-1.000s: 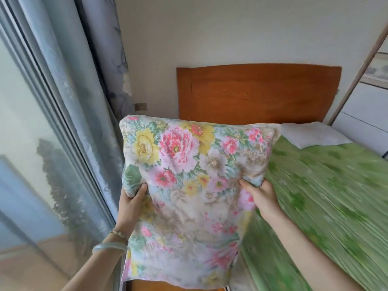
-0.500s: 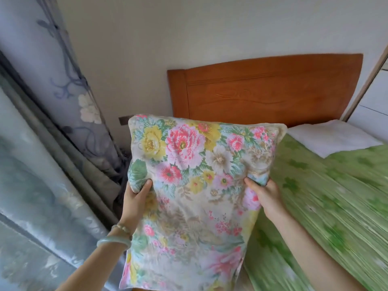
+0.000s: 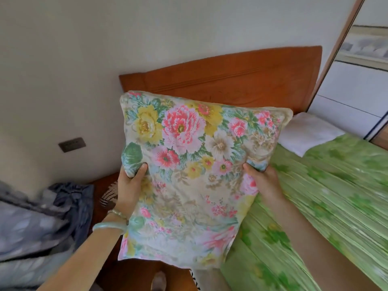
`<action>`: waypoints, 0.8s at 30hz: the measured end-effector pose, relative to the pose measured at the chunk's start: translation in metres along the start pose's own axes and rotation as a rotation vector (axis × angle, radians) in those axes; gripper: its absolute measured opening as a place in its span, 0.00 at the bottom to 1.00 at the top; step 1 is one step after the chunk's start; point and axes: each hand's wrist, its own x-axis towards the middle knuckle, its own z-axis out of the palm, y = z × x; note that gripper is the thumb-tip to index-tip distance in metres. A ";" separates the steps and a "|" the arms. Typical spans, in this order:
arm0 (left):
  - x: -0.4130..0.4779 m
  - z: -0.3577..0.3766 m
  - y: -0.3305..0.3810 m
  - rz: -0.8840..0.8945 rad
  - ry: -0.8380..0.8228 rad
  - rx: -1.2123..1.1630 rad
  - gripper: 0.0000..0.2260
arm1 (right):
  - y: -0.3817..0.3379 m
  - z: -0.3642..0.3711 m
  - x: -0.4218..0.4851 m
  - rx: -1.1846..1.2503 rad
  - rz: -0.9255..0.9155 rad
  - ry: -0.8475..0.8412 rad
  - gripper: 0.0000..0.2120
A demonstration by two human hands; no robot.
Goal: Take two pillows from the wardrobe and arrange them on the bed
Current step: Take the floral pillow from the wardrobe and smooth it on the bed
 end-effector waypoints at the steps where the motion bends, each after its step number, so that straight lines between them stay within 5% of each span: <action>1: 0.018 0.009 -0.004 0.011 -0.022 -0.001 0.11 | 0.001 0.003 0.010 0.008 -0.003 0.024 0.08; 6: 0.116 0.051 -0.023 0.033 -0.241 -0.008 0.15 | 0.008 0.020 0.059 0.016 0.004 0.139 0.20; 19: 0.277 0.155 -0.033 -0.041 -0.551 -0.005 0.19 | 0.008 0.048 0.117 0.077 0.035 0.531 0.11; 24: 0.302 0.194 -0.047 -0.092 -0.614 0.006 0.20 | 0.019 0.043 0.139 0.035 0.072 0.591 0.15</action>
